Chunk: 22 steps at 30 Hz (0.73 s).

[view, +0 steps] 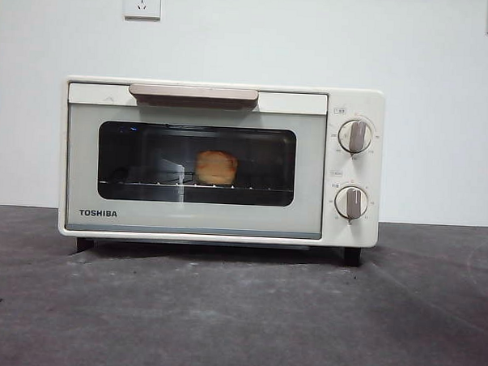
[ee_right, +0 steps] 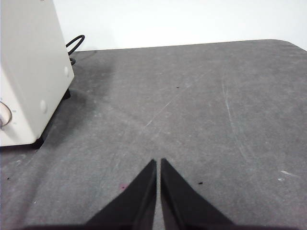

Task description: The left arm flap open the oven, the right arm pick bread and place it into oven, the left arm flap close the oven

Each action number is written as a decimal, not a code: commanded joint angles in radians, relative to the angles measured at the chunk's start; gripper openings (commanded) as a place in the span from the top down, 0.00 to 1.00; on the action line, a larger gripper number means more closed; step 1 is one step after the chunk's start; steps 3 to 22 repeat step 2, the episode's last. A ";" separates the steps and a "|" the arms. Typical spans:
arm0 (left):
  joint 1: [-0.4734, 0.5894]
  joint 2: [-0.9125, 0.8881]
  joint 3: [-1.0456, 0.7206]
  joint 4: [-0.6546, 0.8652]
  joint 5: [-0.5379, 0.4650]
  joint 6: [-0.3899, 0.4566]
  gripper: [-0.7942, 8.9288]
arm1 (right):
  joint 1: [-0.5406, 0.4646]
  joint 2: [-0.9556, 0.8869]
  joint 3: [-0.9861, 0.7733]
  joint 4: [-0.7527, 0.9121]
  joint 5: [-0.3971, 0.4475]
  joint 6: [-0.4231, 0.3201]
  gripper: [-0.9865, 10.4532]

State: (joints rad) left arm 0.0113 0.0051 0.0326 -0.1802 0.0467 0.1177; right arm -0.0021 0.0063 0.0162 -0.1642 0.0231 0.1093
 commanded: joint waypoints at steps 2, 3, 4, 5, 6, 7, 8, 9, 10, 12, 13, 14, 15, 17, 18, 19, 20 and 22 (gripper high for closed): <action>0.002 -0.002 -0.021 -0.006 -0.003 0.000 0.90 | -0.002 -0.003 -0.007 0.008 0.004 0.010 0.91; 0.002 -0.002 -0.021 -0.006 -0.003 0.000 0.90 | -0.002 -0.003 -0.007 0.008 0.004 0.010 0.91; 0.002 -0.002 -0.021 -0.006 -0.003 0.000 0.90 | -0.002 -0.003 -0.007 0.008 0.004 0.010 0.91; 0.002 -0.002 -0.021 -0.006 -0.003 0.000 0.90 | -0.002 -0.003 -0.007 0.008 0.004 0.010 0.91; 0.002 -0.002 -0.021 -0.006 -0.003 0.000 0.90 | -0.002 -0.003 -0.007 0.008 0.004 0.010 0.91; 0.002 -0.002 -0.021 -0.006 -0.003 0.000 0.90 | -0.002 -0.003 -0.007 0.008 0.004 0.010 0.91; 0.002 -0.002 -0.021 -0.006 -0.003 0.000 0.90 | -0.002 -0.003 -0.007 0.008 0.004 0.010 0.91; 0.002 -0.002 -0.021 -0.006 -0.003 0.000 0.90 | -0.002 -0.003 -0.007 0.008 0.004 0.010 0.91; 0.002 -0.002 -0.021 -0.006 -0.003 0.000 0.90 | -0.002 -0.003 -0.007 0.008 0.004 0.010 0.91; 0.002 -0.002 -0.021 -0.006 -0.003 0.000 0.90 | -0.002 -0.003 -0.007 0.008 0.004 0.010 0.91; 0.002 -0.002 -0.021 -0.006 -0.003 0.000 0.90 | -0.002 -0.003 -0.007 0.008 0.004 0.010 0.91; 0.002 -0.002 -0.021 -0.006 -0.003 0.000 0.90 | -0.002 -0.003 -0.007 0.008 0.004 0.010 0.91; 0.002 -0.002 -0.021 -0.006 -0.003 0.000 0.90 | -0.002 -0.003 -0.007 0.008 0.004 0.010 0.91; 0.002 -0.002 -0.021 -0.006 -0.003 0.000 0.90 | -0.002 -0.003 -0.007 0.008 0.004 0.010 0.91; 0.002 -0.002 -0.021 -0.006 -0.003 0.000 0.90 | -0.002 -0.003 -0.007 0.008 0.004 0.010 0.91; 0.002 -0.002 -0.021 -0.006 -0.003 0.000 0.90 | -0.002 -0.003 -0.007 0.008 0.004 0.010 0.91; 0.002 -0.002 -0.021 -0.006 -0.003 0.000 0.90 | -0.002 -0.003 -0.007 0.008 0.004 0.010 0.91; 0.002 -0.002 -0.021 -0.006 -0.003 0.000 0.90 | -0.002 -0.003 -0.007 0.008 0.004 0.010 0.91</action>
